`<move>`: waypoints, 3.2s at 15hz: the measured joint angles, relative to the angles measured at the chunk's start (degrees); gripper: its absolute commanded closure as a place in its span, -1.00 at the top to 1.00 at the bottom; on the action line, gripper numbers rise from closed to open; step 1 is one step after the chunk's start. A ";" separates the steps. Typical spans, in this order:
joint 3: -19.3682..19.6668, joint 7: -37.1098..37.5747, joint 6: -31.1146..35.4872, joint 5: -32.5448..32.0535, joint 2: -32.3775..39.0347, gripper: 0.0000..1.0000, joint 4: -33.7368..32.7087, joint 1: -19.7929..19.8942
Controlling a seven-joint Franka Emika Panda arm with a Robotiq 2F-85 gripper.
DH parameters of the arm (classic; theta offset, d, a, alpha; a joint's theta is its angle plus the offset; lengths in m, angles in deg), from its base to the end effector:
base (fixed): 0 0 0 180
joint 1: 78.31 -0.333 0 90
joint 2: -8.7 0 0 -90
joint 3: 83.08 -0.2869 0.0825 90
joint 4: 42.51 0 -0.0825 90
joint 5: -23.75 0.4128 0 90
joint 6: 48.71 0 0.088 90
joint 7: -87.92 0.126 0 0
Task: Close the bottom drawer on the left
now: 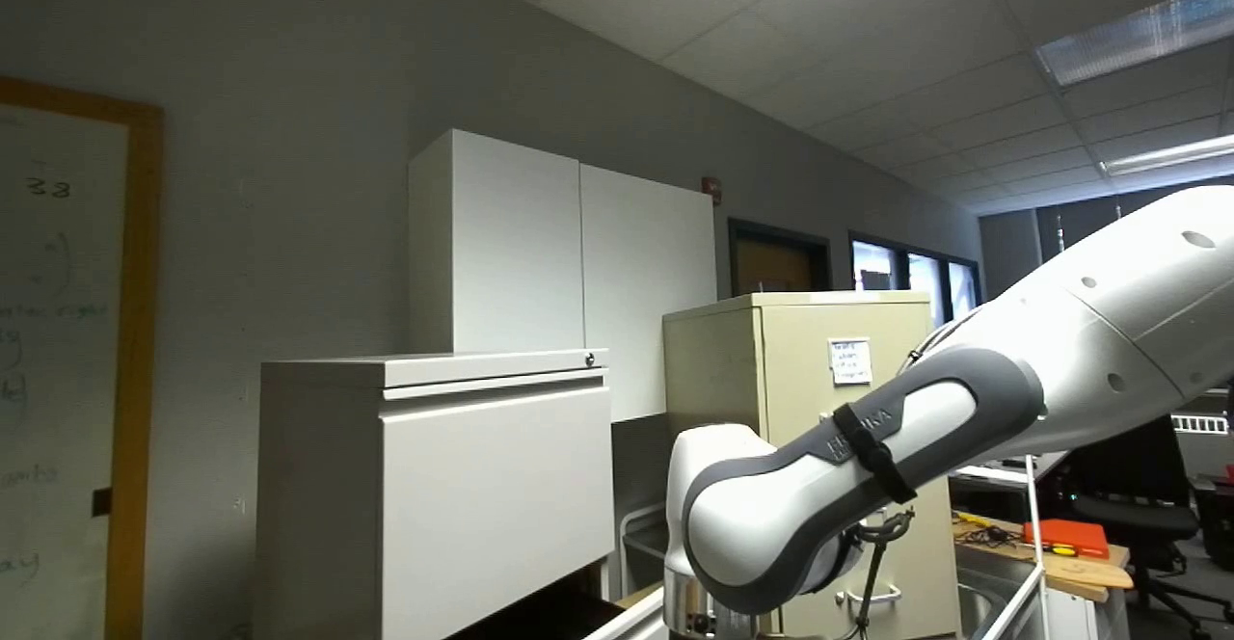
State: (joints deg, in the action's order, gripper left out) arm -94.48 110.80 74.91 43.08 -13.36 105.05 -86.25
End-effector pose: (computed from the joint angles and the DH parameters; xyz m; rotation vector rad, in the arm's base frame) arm 0.4098 0.1565 0.3267 -2.9325 0.3984 0.1510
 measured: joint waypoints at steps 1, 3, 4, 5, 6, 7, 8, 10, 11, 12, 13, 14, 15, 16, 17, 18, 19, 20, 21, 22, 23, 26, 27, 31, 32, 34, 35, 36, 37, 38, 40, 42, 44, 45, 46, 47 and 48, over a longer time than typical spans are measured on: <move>0.00 0.00 0.28 -0.15 0.01 1.00 0.00 0.07; 0.03 0.00 1.89 -0.33 0.03 0.97 0.00 0.36; 0.10 0.00 3.19 -0.34 0.05 0.47 0.01 0.60; 0.21 0.00 4.73 -0.34 0.07 0.47 0.02 0.87; 0.38 0.00 6.39 -0.34 0.10 0.47 0.04 1.11; 0.60 0.00 8.28 -0.34 0.13 0.33 0.07 1.43; 0.84 0.00 10.29 -0.34 0.20 0.17 0.12 1.78; 1.49 0.00 14.82 -0.34 0.61 -0.15 0.26 2.59; 1.89 0.00 17.47 -0.33 0.99 -0.29 0.40 3.06; 2.32 0.00 20.14 -0.32 1.48 -0.47 0.54 3.56; 2.77 0.02 22.73 -0.21 2.10 -0.61 0.64 4.08; 3.28 0.28 24.82 0.13 2.80 -0.74 0.64 4.49; 3.88 0.93 27.08 1.16 3.57 -0.92 0.61 4.74; 4.52 1.70 28.74 2.54 4.39 -0.98 0.43 4.80; 5.11 2.49 29.84 4.11 5.25 -1.00 0.11 4.79; 5.58 3.04 30.95 5.96 6.09 -1.00 -0.30 4.74; 6.06 3.20 32.20 8.44 6.96 -1.00 -0.86 4.53; 6.59 3.17 33.60 11.47 7.88 -1.00 -1.62 4.07; 7.18 3.01 34.86 14.71 8.76 -1.00 -2.53 3.37; 7.76 2.64 35.53 18.27 9.58 -1.00 -3.47 2.57; 8.36 1.91 35.90 22.15 10.12 -1.00 -4.01 1.86; 9.93 -2.72 36.29 34.27 12.17 -1.00 -6.66 -0.20; 10.20 -4.45 36.30 37.79 12.96 -1.00 -8.17 -0.67; 10.74 -10.42 35.53 47.94 17.38 -1.00 -13.65 -1.23; 10.83 -11.49 35.31 49.65 18.70 -1.00 -15.11 -1.22; 11.09 -13.11 34.50 52.11 21.48 -1.00 -18.30 -1.10; 11.12 -13.62 34.00 52.78 22.84 -1.00 -19.90 -0.92; 11.19 -13.81 33.42 53.06 24.13 -1.00 -21.46 -0.70; 11.27 -13.83 32.98 53.13 25.34 -1.00 -22.91 -0.57; 11.33 -13.83 32.51 53.14 26.49 -1.00 -24.32 -0.44; 11.37 -13.83 31.78 53.13 28.47 -1.00 -26.76 -0.17; 11.38 -13.83 31.15 53.13 30.09 -1.00 -28.78 0.08; 11.39 -13.83 30.73 53.09 31.40 -1.00 -30.41 0.27; 11.48 -13.83 30.23 52.97 31.69 -1.00 -30.74 0.37; 11.36 -13.83 29.65 52.74 31.74 -1.00 -30.85 0.69; 11.24 -13.83 29.02 52.48 31.77 -1.00 -30.95 1.05; 11.15 -13.92 28.49 52.29 31.84 -1.00 -31.09 1.36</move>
State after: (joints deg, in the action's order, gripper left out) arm -83.33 96.88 103.40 95.37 18.48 73.96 -84.89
